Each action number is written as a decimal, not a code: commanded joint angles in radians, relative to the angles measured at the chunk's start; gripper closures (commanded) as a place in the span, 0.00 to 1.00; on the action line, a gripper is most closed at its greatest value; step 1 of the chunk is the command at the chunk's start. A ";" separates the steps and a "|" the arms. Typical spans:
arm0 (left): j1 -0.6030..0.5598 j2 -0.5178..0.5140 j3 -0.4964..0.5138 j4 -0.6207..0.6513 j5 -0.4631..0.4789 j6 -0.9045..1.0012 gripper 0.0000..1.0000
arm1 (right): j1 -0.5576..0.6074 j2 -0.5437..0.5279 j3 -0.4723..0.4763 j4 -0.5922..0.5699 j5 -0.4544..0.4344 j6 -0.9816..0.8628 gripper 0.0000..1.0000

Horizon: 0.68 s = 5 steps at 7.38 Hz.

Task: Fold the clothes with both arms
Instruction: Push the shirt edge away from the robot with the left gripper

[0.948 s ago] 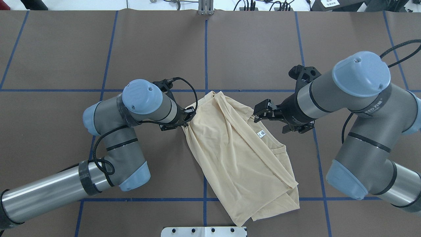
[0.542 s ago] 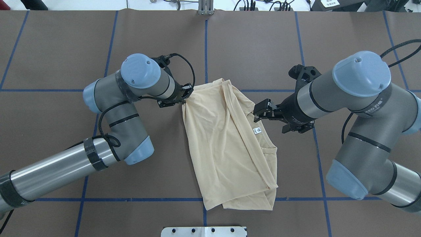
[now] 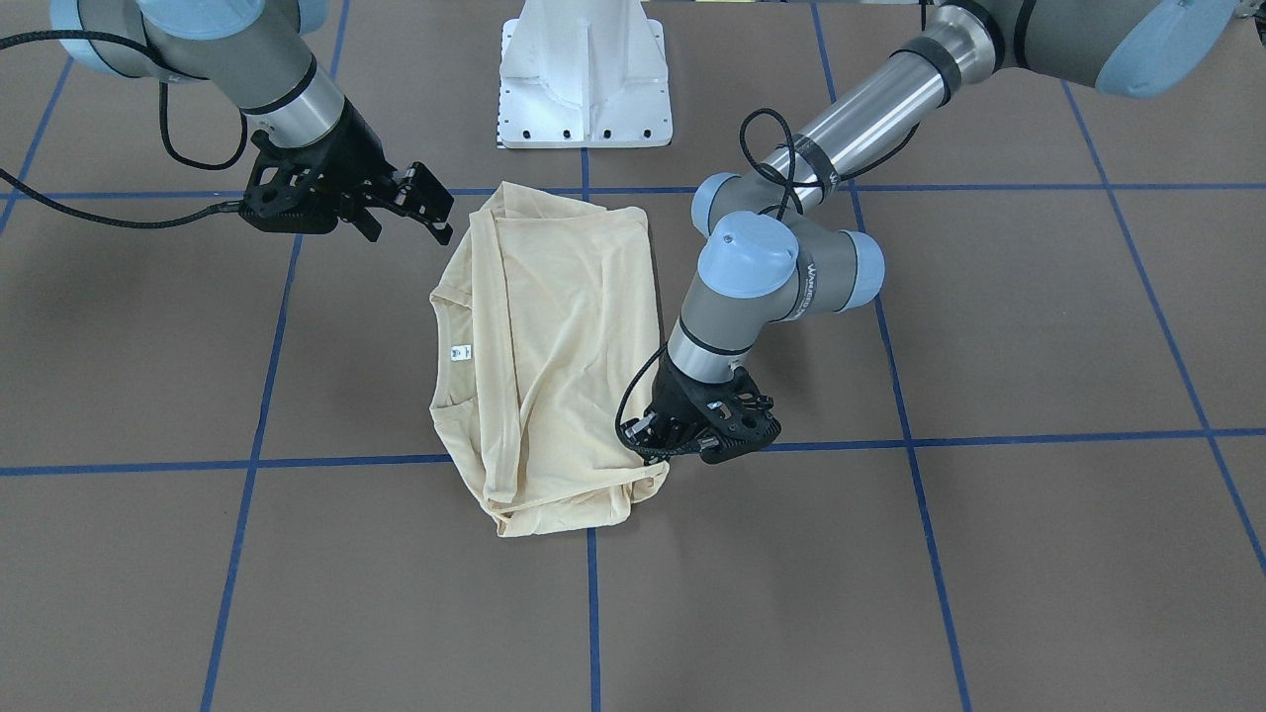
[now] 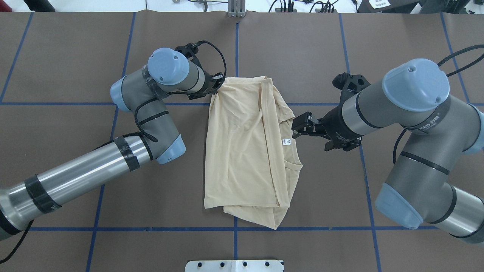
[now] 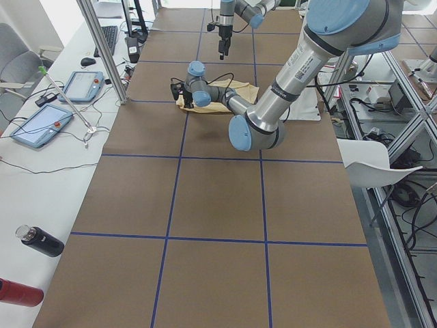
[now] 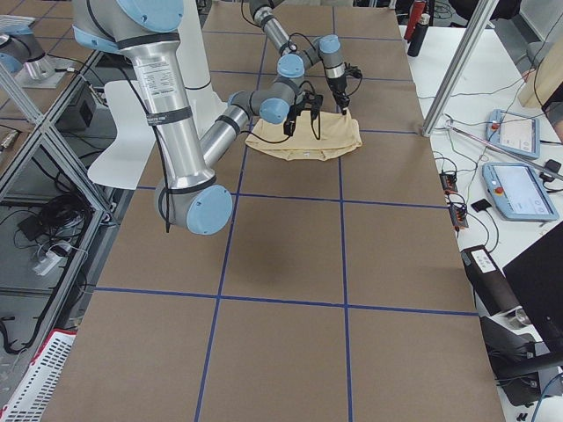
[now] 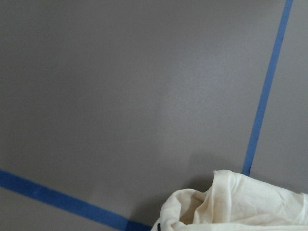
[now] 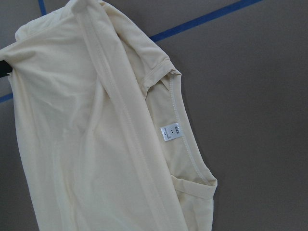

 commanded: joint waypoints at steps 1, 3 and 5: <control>-0.011 -0.012 0.051 -0.068 0.044 0.011 1.00 | -0.001 -0.002 -0.002 0.000 -0.004 0.000 0.00; -0.013 -0.011 0.052 -0.068 0.044 0.011 1.00 | -0.001 -0.003 -0.005 0.000 -0.004 0.000 0.00; -0.019 -0.012 0.046 -0.076 0.047 0.029 0.01 | -0.005 0.000 -0.007 0.001 -0.006 -0.001 0.00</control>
